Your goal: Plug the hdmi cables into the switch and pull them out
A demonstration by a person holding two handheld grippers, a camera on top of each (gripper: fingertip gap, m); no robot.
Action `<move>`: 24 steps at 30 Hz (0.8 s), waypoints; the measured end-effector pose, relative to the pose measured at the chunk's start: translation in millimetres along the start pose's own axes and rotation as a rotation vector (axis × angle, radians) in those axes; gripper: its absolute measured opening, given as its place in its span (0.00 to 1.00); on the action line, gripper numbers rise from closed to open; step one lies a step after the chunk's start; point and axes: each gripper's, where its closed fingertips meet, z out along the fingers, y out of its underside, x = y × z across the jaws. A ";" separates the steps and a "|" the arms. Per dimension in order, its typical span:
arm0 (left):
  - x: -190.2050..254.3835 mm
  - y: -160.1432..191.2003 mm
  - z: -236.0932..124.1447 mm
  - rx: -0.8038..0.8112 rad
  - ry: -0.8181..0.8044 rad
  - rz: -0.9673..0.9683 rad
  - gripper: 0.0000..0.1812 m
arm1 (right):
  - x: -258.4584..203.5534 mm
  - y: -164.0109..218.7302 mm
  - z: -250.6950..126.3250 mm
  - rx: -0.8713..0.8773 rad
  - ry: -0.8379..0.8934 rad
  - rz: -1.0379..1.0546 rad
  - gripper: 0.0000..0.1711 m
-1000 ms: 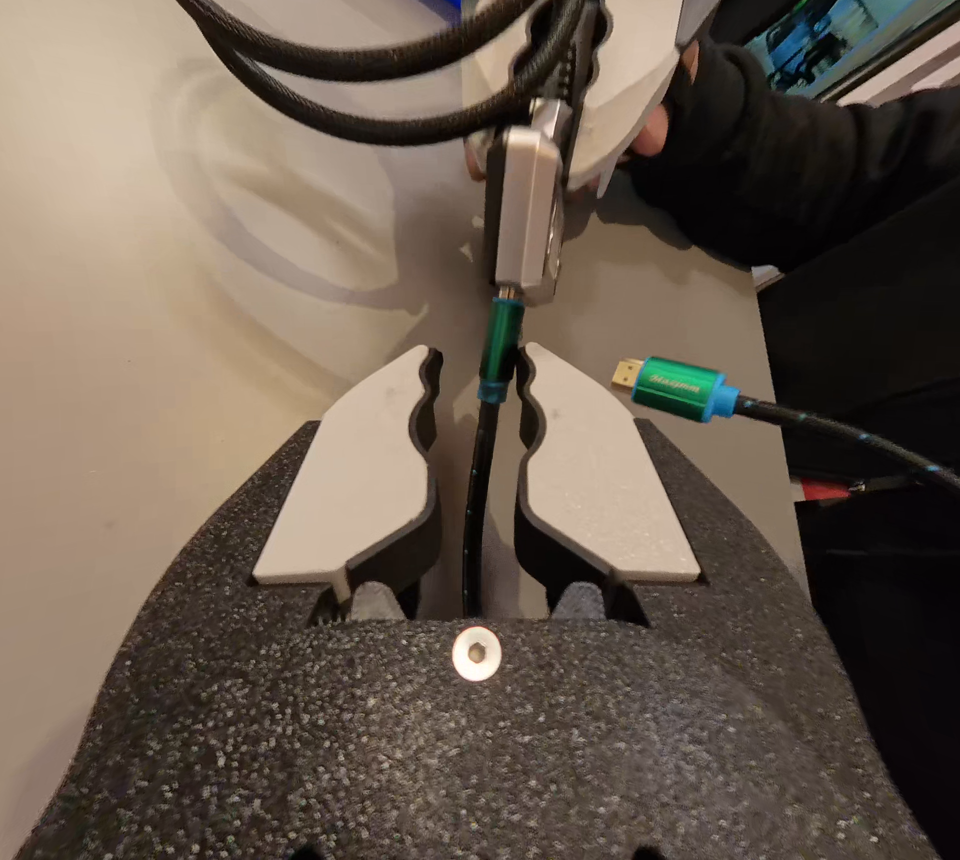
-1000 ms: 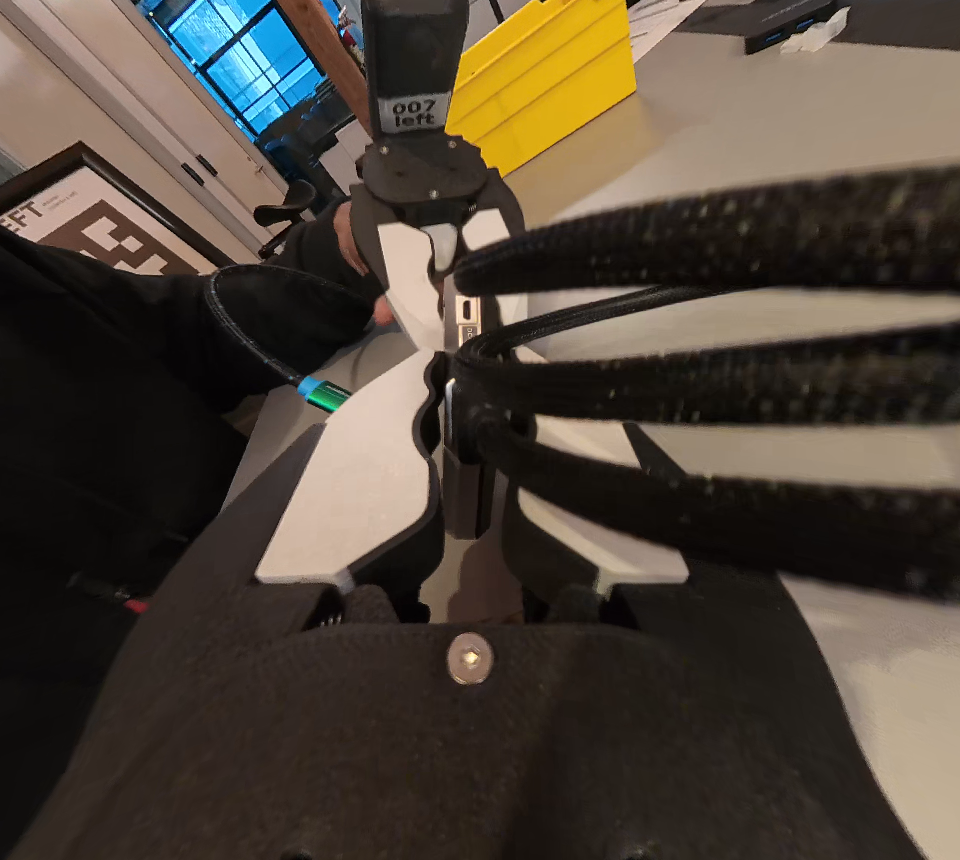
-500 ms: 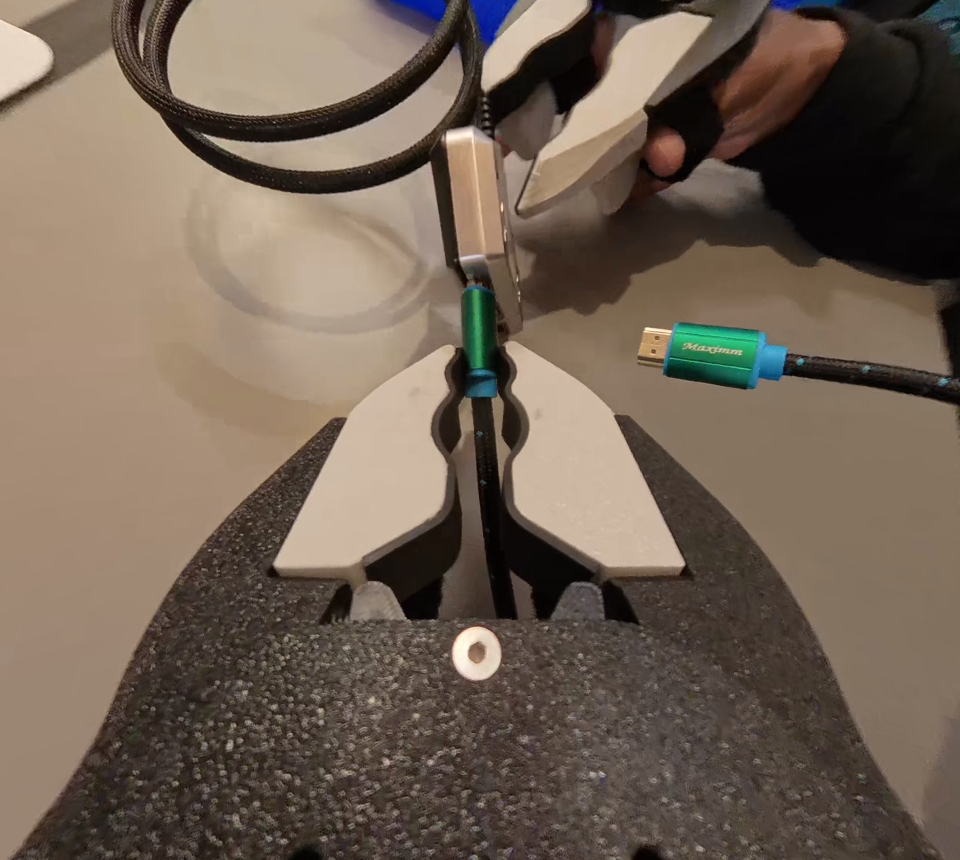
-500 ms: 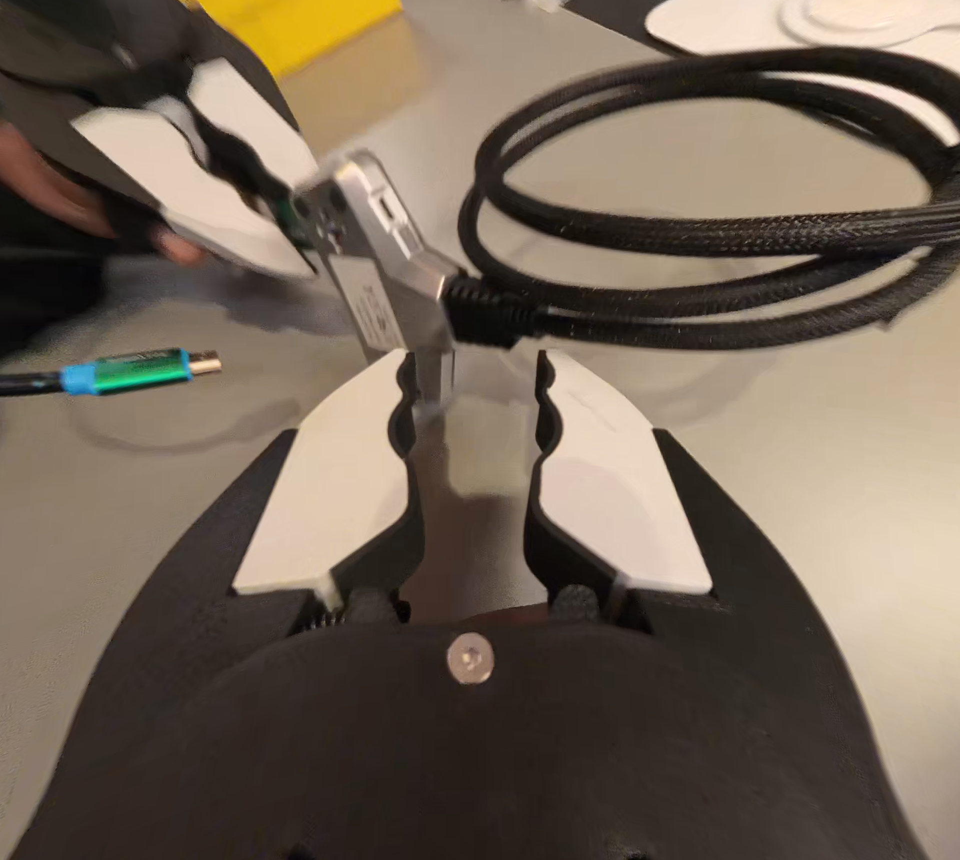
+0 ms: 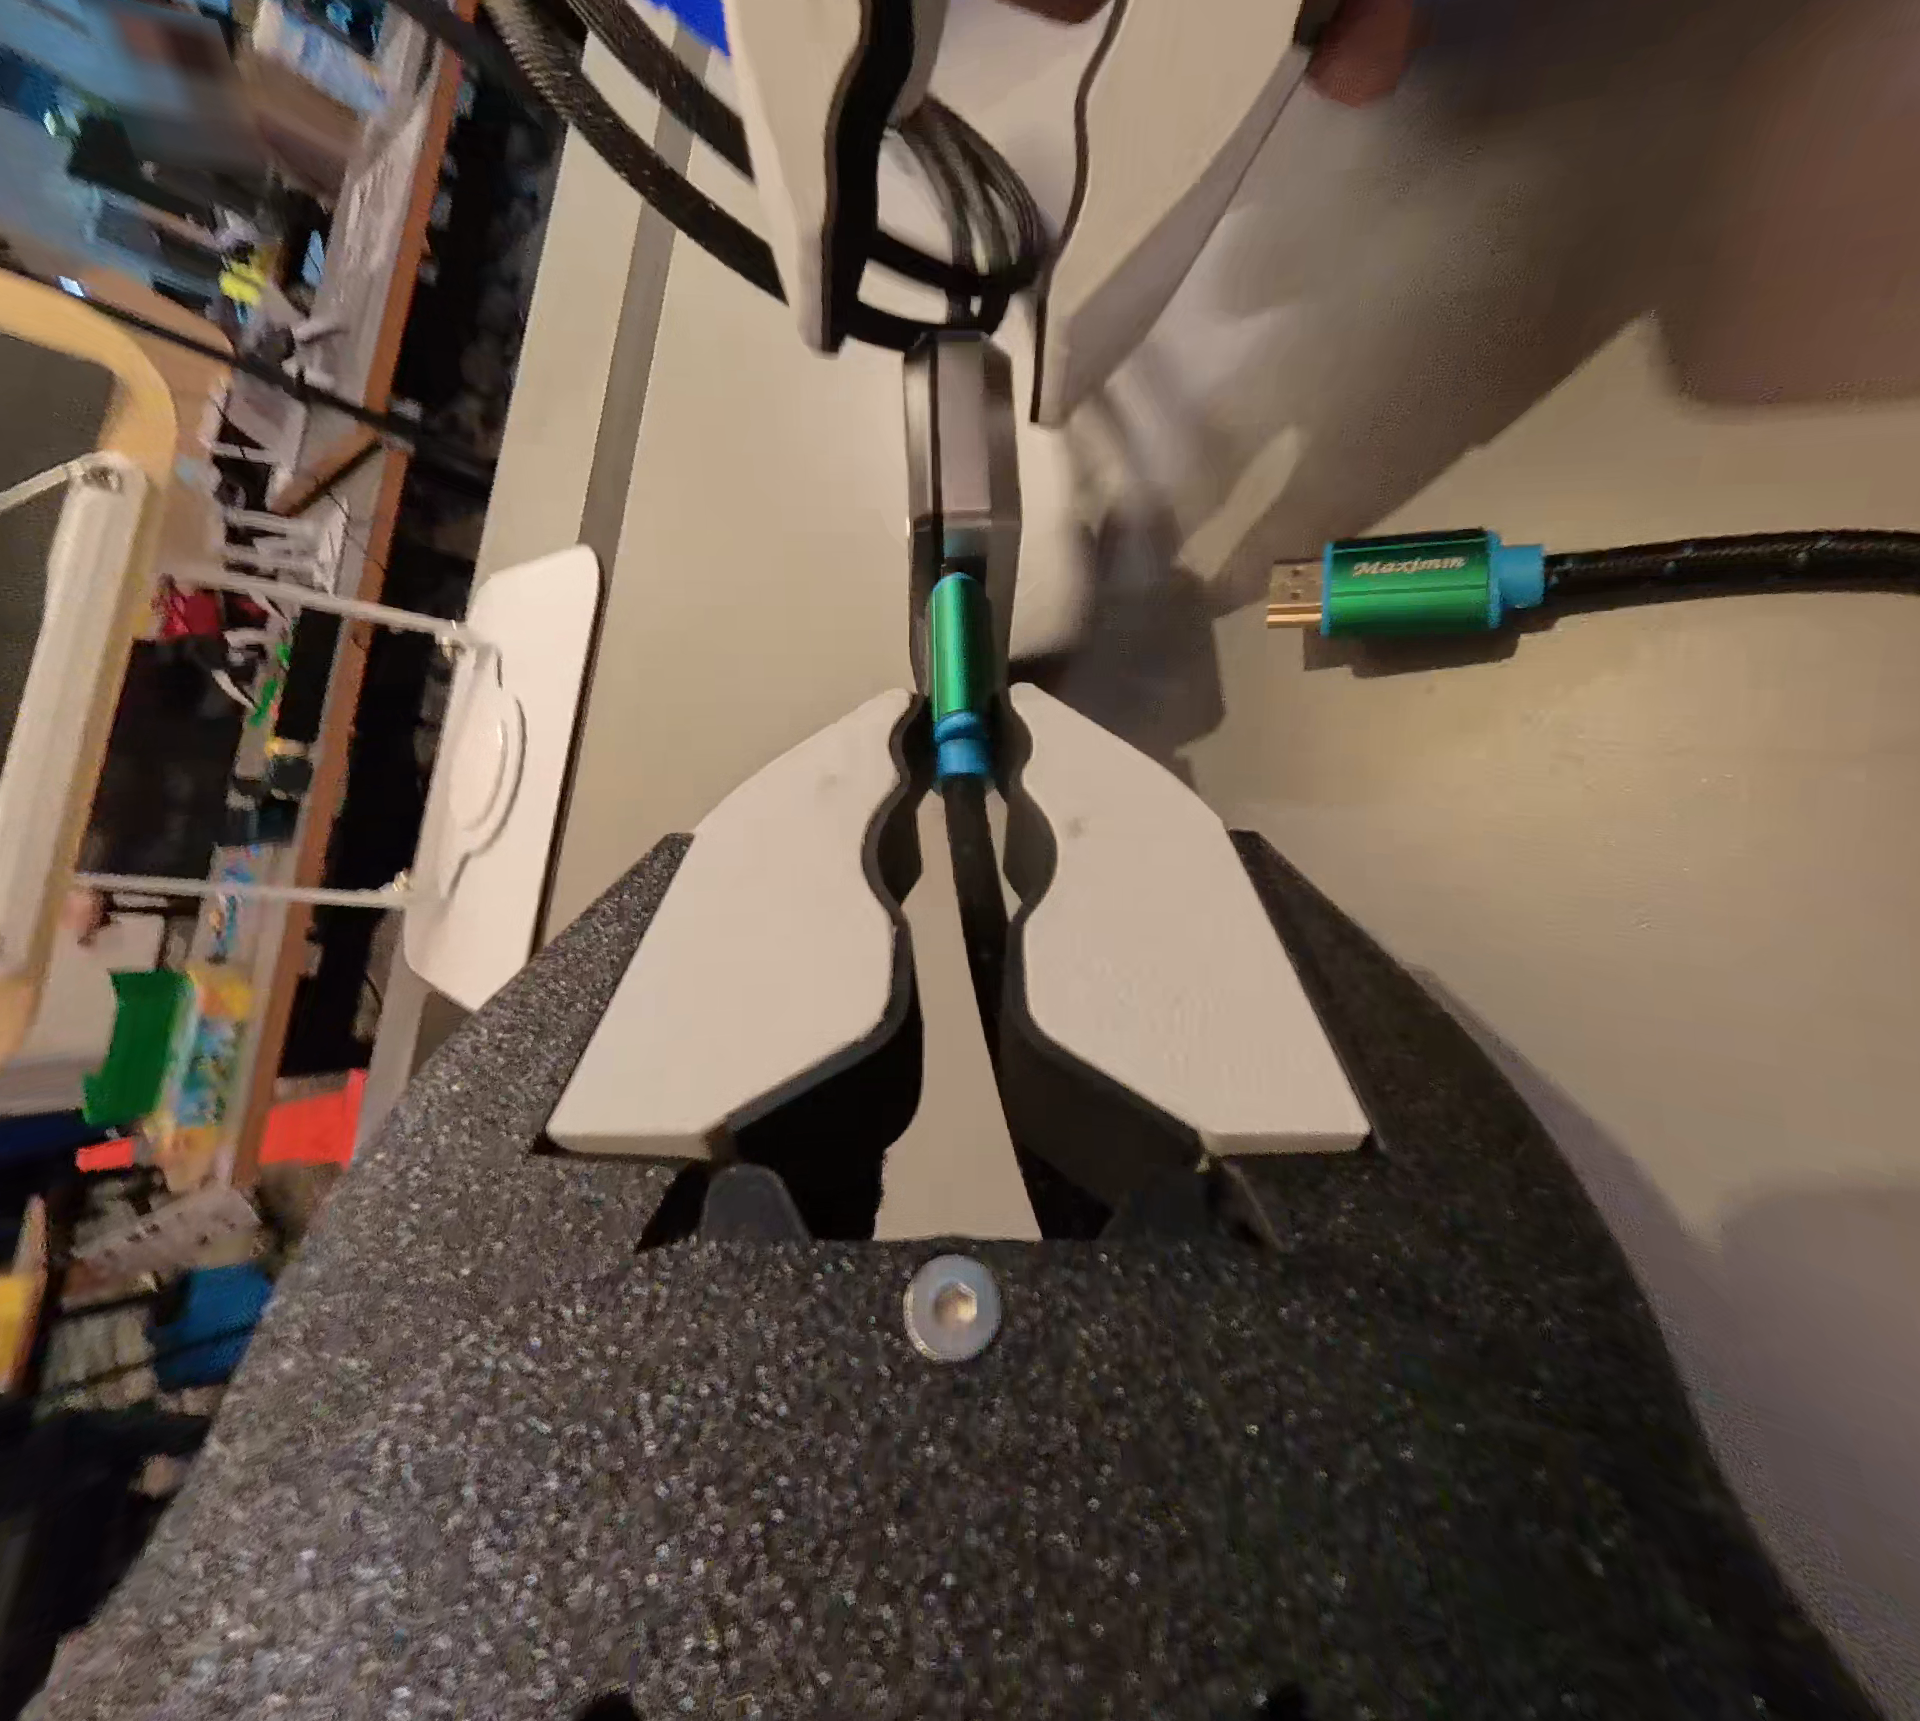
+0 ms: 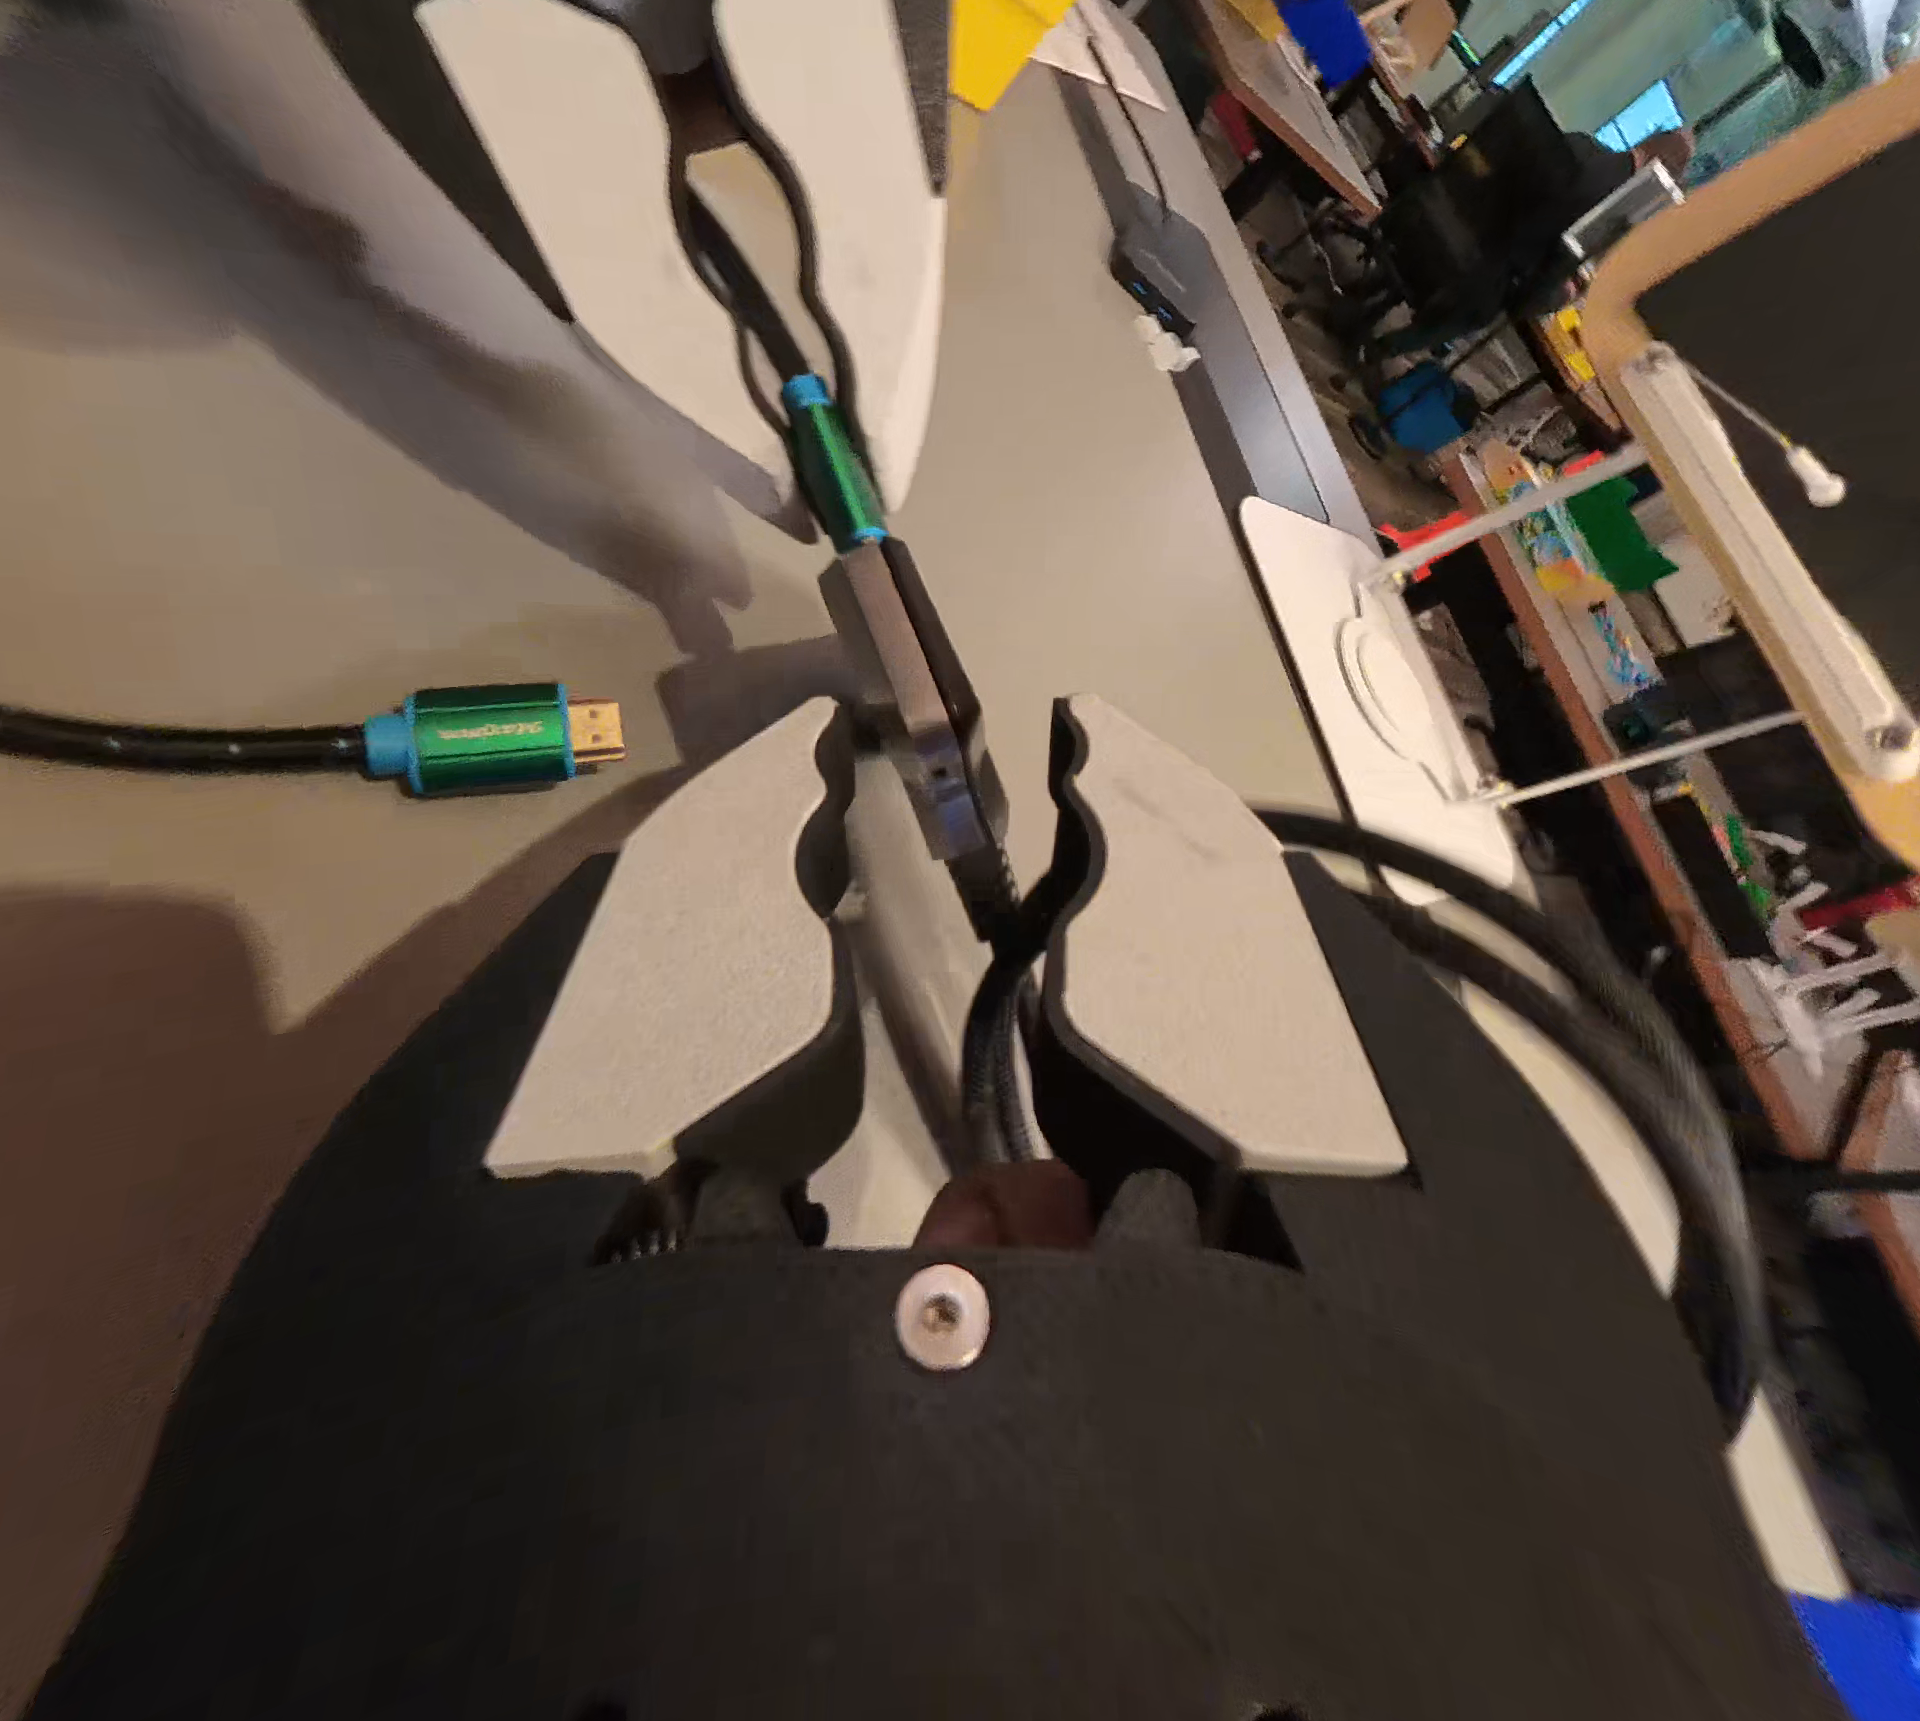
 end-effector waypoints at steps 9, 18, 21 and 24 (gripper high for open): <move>7.6 -11.3 -2.1 0.064 -0.024 0.124 0.06 | -12.2 17.9 8.5 -0.121 0.031 -0.228 0.12; 12.7 -21.2 -4.4 0.045 -0.029 0.180 0.06 | -15.1 23.0 13.4 -0.238 0.068 -0.322 0.12; 12.3 -21.9 -6.3 0.019 -0.031 0.193 0.06 | -15.6 21.7 13.7 -0.249 0.075 -0.322 0.12; 13.6 -19.5 -5.7 0.014 -0.022 0.193 0.06 | -17.2 23.0 15.1 -0.268 0.075 -0.326 0.12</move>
